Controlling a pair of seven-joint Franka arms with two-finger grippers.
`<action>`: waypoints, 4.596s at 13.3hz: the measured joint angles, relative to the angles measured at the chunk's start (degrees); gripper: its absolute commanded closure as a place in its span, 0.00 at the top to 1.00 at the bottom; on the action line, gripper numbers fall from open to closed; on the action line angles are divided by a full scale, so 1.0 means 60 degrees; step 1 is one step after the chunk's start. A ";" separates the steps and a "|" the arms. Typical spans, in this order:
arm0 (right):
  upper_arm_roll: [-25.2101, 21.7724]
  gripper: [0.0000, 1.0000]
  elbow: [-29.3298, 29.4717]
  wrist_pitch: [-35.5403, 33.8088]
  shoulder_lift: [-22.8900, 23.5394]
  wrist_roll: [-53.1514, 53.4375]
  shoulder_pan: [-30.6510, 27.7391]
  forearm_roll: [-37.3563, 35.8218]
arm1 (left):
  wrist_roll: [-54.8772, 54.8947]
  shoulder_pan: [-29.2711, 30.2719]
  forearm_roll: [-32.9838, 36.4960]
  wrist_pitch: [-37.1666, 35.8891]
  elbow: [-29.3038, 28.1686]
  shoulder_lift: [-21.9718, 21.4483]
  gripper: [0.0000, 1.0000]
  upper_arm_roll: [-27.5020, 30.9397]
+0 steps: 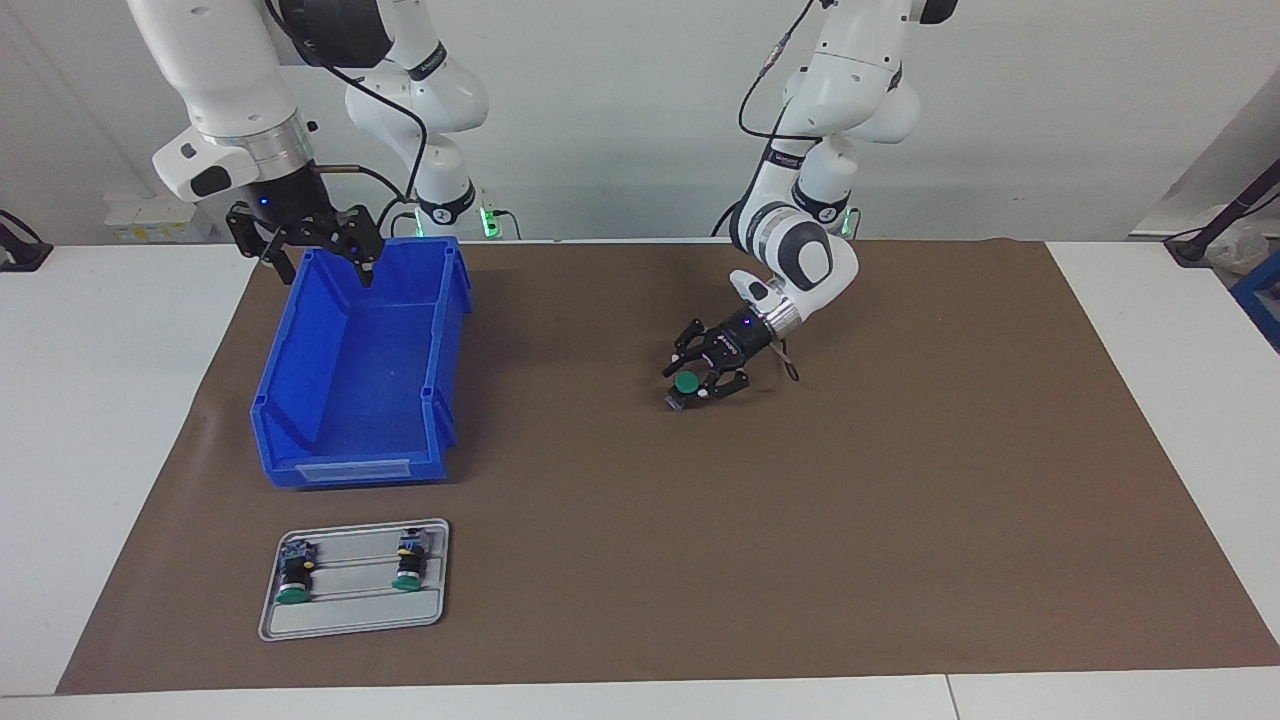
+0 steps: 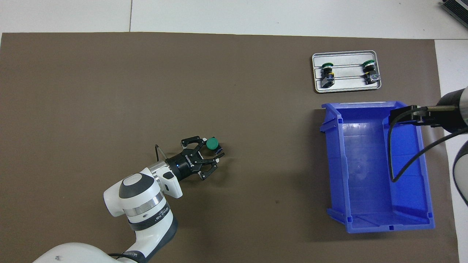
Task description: Place and press button with both arms
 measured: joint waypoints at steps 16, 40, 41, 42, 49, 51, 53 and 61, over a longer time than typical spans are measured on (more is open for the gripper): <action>-0.0011 1.00 0.0000 0.0001 0.0000 0.0000 -0.0009 0.0000 | -0.0015 -0.0304 -0.0001 0.0148 0.0027 -0.0005 0.98 -0.0028; -0.0012 1.00 -0.0001 0.0001 0.0000 0.0000 -0.0044 0.0000 | -0.0747 -0.0539 0.0008 0.4425 0.0456 -0.0873 0.98 -0.0468; -0.0012 1.00 -0.0001 0.0001 0.0000 0.0000 -0.0044 0.0000 | -0.0750 -0.0533 0.0015 0.4514 0.0459 -0.0894 0.98 -0.0443; -0.0012 1.00 -0.0001 0.0001 0.0000 0.0000 -0.0044 0.0000 | -0.0751 -0.0511 0.0051 0.4611 0.0480 -0.0899 0.98 -0.0389; -0.0012 1.00 -0.0001 0.0001 0.0000 0.0000 -0.0044 0.0000 | -0.0898 0.1119 0.1989 0.5738 0.1517 -0.0598 0.98 -0.0260; -0.0012 1.00 -0.0001 0.0001 0.0000 0.0000 -0.0044 0.0000 | -0.0922 0.1649 0.2936 0.6351 0.1846 -0.0322 0.98 -0.0247; -0.0012 1.00 -0.0001 0.0001 0.0000 0.0000 -0.0044 0.0000 | -0.0961 0.2452 0.4360 0.6673 0.2029 -0.0093 0.98 -0.0225; -0.0012 1.00 -0.0001 0.0001 0.0000 0.0043 -0.0044 0.0000 | -0.1002 0.5723 1.1849 0.6220 0.2180 0.0182 0.98 -0.0040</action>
